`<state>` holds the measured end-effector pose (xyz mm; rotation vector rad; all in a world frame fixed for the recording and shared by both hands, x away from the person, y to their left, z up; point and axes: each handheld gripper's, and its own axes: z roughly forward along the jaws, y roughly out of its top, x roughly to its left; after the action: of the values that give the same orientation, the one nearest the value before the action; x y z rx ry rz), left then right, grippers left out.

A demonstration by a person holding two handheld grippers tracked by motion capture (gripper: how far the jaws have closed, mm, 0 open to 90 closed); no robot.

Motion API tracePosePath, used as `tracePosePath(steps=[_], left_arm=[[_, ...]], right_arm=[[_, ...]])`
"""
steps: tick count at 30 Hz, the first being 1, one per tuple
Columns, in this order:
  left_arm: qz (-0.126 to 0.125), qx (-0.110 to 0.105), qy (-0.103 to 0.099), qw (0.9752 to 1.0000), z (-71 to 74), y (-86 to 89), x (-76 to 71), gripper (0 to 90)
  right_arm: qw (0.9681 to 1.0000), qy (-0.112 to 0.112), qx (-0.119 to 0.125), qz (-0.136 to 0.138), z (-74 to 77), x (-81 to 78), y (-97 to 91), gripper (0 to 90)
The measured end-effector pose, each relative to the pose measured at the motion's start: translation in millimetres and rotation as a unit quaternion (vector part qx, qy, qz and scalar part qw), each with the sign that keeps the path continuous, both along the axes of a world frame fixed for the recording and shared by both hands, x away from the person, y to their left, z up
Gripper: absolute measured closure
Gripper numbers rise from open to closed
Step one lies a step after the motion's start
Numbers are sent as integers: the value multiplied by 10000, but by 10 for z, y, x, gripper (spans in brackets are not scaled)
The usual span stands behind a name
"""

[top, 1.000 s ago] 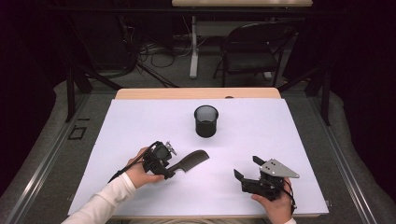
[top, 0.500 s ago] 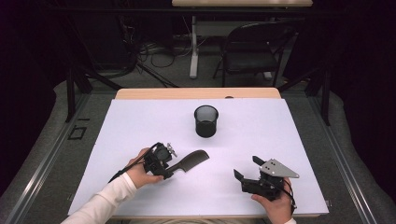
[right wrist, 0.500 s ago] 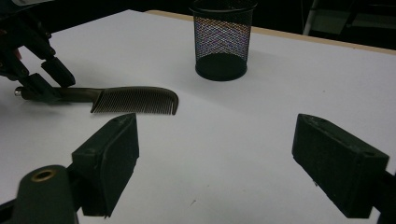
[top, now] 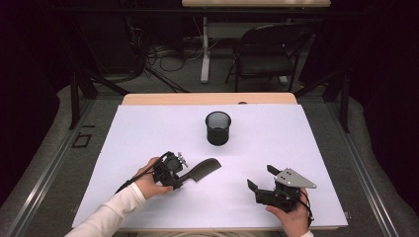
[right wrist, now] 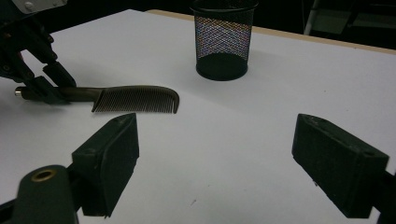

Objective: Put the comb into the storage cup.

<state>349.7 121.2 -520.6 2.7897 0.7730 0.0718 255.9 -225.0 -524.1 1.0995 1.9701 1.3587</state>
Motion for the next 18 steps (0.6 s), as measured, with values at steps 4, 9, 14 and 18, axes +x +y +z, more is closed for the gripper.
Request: tracePosePath(steps=[4,9,14,18], left_arm=[[-13,77,0,10000,-17,-8,6,647],[-22,118,-17,9999,-33,-15,14,660],[-43,176,22,9998,-45,-21,21,666],[-65,168,47,9998,-45,-20,24,679]], right_arm=[[10000,10,-9,3,1,-1,-1,147],[10000,6,-2,11,0,0,-2,147],[10000,-1,-13,12,1,-2,-1,147],[10000,9,-9,9,0,-1,-2,147]])
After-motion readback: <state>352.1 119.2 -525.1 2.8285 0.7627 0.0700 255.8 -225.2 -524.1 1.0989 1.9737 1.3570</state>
